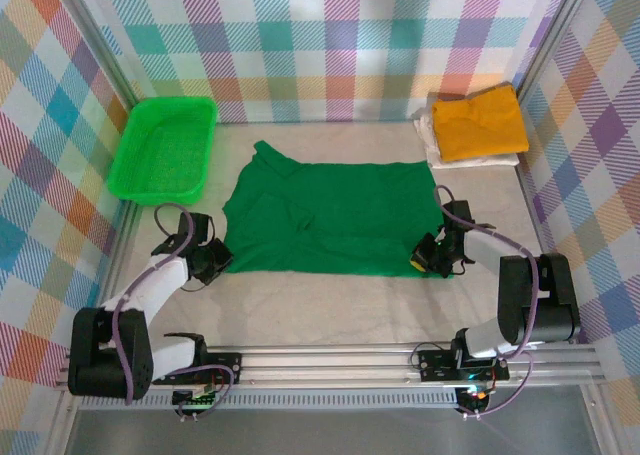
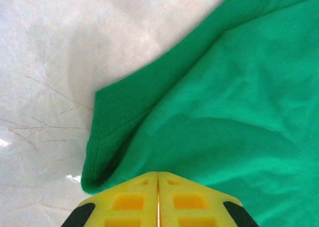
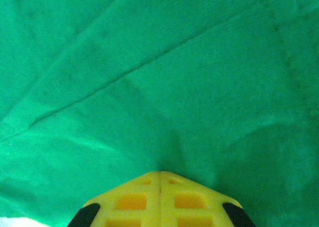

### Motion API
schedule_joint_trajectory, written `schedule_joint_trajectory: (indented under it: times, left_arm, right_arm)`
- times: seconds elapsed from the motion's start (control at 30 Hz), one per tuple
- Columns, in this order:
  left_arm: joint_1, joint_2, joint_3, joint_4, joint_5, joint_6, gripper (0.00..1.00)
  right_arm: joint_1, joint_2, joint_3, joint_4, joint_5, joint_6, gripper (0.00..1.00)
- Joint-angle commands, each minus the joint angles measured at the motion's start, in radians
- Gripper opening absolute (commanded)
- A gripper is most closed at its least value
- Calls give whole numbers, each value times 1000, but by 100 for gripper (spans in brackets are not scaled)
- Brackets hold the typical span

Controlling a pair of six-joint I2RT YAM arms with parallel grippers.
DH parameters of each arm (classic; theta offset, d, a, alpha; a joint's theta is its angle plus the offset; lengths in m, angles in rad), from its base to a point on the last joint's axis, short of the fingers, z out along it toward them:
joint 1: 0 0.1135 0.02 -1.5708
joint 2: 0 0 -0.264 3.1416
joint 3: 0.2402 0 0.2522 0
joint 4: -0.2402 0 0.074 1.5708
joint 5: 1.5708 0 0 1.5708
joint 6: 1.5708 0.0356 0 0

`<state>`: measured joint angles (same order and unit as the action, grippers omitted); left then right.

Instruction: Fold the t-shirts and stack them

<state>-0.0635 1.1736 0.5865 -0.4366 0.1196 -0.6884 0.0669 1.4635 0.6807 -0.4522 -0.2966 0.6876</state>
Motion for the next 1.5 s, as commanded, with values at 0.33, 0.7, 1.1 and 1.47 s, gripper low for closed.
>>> schedule_joint_trajectory:
  times: [0.33, 0.7, 1.1, 1.47]
  left_arm:
    - [-101, 486, 809, -21, -50, 241, 38]
    - [-124, 1154, 1603, -256, -189, 303, 59]
    - [-82, 1449, 1915, -300, -157, 241, 64]
    - [-65, 1574, 1981, -229, -52, 187, 62]
  right_arm:
    - [77, 185, 570, -30, 15, -119, 12]
    - [108, 274, 647, 33, -48, -237, 25]
    - [108, 274, 615, 41, -101, -260, 27]
    - [108, 289, 600, 46, -127, -255, 27]
